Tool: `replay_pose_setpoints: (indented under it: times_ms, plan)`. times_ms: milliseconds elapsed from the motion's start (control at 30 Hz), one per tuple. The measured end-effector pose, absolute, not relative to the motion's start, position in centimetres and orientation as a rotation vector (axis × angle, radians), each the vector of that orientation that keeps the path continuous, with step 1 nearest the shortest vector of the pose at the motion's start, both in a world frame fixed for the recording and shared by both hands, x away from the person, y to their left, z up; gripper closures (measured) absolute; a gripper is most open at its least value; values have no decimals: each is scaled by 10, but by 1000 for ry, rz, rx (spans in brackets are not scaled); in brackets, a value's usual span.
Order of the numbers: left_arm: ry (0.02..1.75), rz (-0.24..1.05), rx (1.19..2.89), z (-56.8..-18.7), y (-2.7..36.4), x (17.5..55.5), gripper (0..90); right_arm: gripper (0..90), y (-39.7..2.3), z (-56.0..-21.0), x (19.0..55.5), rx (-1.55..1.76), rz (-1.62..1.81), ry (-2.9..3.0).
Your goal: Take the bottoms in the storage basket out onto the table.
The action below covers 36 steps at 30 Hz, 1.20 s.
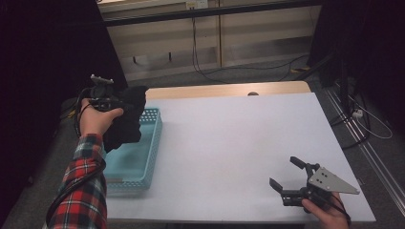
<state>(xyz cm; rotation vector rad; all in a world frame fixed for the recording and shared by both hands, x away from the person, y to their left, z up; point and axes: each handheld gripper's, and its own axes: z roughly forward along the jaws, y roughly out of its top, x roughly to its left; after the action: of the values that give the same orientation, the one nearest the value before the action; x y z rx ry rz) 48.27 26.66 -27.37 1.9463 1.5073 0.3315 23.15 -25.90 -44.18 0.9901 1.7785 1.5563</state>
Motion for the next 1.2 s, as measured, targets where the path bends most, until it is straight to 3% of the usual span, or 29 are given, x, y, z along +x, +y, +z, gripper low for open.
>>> replay_pose_setpoints:
  times_ms: [600,1200]
  plan:
    - [1330,288,1947,-244,219,474,702,8,-259,-442,232,990,1552,1784]
    - [1124,219,2015,-251,159,455,700,8,-259,-442,231,982,1542,1789]
